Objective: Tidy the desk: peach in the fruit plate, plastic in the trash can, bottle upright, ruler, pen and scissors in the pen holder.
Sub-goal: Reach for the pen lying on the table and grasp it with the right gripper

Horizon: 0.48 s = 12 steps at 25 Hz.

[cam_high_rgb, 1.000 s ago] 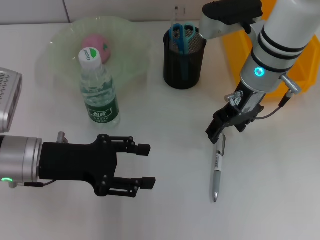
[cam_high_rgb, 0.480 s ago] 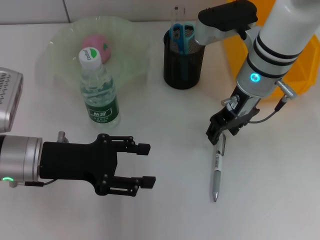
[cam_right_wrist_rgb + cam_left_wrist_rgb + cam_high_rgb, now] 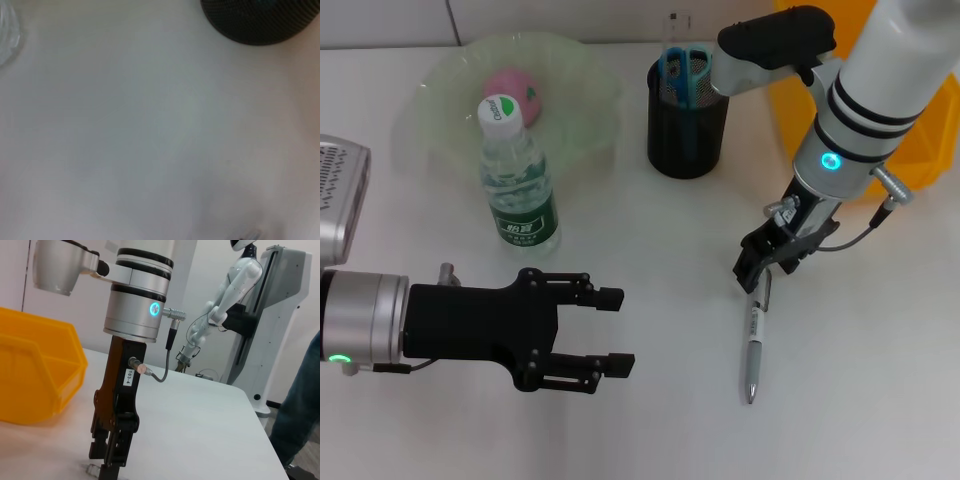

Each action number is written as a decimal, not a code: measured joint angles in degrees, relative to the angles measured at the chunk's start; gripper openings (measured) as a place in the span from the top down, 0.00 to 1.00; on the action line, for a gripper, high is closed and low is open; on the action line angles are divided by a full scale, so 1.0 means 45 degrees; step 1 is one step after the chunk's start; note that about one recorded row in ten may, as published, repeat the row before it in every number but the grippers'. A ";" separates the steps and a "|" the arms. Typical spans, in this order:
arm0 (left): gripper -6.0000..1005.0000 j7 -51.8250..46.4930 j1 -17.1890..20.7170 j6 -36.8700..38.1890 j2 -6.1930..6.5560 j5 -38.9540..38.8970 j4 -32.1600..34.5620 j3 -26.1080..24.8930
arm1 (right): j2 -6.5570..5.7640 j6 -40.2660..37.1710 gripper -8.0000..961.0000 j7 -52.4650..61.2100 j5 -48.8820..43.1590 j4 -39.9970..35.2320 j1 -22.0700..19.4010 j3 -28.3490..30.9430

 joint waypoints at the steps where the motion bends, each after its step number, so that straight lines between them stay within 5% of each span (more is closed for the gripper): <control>1: 0.27 0.0006 0.0004 0.0000 -0.0006 0.0002 0.0000 0.0000 | 0.0000 0.0004 0.39 -0.0001 0.0014 -0.0006 -0.0005 -0.0078; 6: 0.27 0.0062 0.0025 0.0000 -0.0029 0.0008 0.0000 0.0000 | 0.0000 0.0048 0.39 -0.0001 0.0275 -0.0035 -0.0008 -0.0444; 12: 0.27 0.0087 0.0067 0.0002 -0.0053 0.0009 0.0000 0.0000 | 0.0000 0.0093 0.51 -0.0001 0.0310 -0.0027 -0.0008 -0.0586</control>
